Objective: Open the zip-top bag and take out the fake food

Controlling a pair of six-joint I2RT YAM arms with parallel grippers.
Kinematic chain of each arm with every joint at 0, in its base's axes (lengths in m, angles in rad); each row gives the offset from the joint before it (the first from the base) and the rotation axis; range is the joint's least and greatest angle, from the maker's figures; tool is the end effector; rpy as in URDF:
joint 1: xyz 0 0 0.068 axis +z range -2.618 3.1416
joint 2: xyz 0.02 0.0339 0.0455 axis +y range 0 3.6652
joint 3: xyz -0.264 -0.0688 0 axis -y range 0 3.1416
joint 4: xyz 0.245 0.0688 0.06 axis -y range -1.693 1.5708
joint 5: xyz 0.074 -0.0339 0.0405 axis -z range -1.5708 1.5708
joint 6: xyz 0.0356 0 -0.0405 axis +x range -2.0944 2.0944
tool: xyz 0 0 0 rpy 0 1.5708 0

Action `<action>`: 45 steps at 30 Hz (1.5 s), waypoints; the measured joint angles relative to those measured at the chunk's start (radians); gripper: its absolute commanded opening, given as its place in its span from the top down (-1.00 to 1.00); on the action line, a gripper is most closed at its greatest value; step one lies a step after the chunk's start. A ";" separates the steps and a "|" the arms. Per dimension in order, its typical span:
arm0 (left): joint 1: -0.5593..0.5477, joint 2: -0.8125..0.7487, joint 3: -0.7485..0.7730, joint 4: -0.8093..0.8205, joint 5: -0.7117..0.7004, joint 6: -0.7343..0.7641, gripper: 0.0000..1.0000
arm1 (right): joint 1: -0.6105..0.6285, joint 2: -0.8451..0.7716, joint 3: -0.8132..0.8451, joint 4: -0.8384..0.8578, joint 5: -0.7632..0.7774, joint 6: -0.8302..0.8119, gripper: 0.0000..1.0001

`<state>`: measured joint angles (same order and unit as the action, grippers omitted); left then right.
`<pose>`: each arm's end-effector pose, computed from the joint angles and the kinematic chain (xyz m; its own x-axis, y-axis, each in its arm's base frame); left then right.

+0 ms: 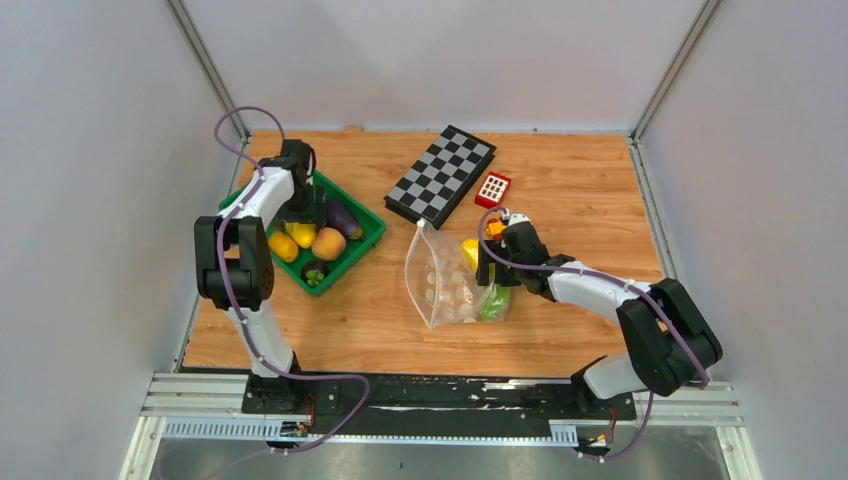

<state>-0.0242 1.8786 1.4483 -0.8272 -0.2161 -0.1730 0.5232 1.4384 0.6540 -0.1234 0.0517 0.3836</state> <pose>0.3813 -0.0016 0.2139 -0.9295 -0.1457 -0.3387 -0.2055 0.9674 0.1479 0.2334 0.1325 0.1582 -0.8095 -0.0355 -0.5860 -0.1817 0.9643 0.1926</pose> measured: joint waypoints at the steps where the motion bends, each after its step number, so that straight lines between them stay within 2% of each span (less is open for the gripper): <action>1: 0.000 -0.007 0.000 -0.003 0.003 0.000 -0.71 | 0.000 0.000 0.000 0.000 0.000 0.000 -0.71; 6: -0.002 -0.091 0.000 -0.019 0.021 -0.008 -0.75 | 0.000 0.000 0.000 -0.002 0.000 0.000 -0.71; 13: -0.074 -0.313 -0.037 -0.014 0.031 -0.051 -0.78 | 0.000 -0.004 0.000 -0.003 0.000 0.000 -0.71; 21: -0.288 -0.589 -0.296 0.055 0.092 -0.178 -0.79 | 0.000 -0.013 0.000 -0.004 0.000 0.000 -0.71; 24: -0.378 -0.657 -0.375 0.086 0.113 -0.235 -0.79 | 0.000 -0.013 0.000 -0.004 0.000 0.000 -0.70; 30: -0.547 -0.723 -0.441 0.169 0.132 -0.334 -0.75 | 0.000 -0.013 0.000 -0.004 0.000 0.000 -0.70; 36: -0.669 -0.711 -0.497 0.285 0.138 -0.411 -0.49 | 0.000 -0.018 0.000 -0.004 0.000 0.000 -0.70; 45: -0.749 -0.537 -0.497 0.412 0.137 -0.444 0.07 | 0.000 -0.029 0.000 -0.004 0.000 0.000 -0.70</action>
<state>-0.7731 1.3415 0.9508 -0.4156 -0.0788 -0.6170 0.5232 1.4097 0.6537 -0.1272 0.0521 0.3840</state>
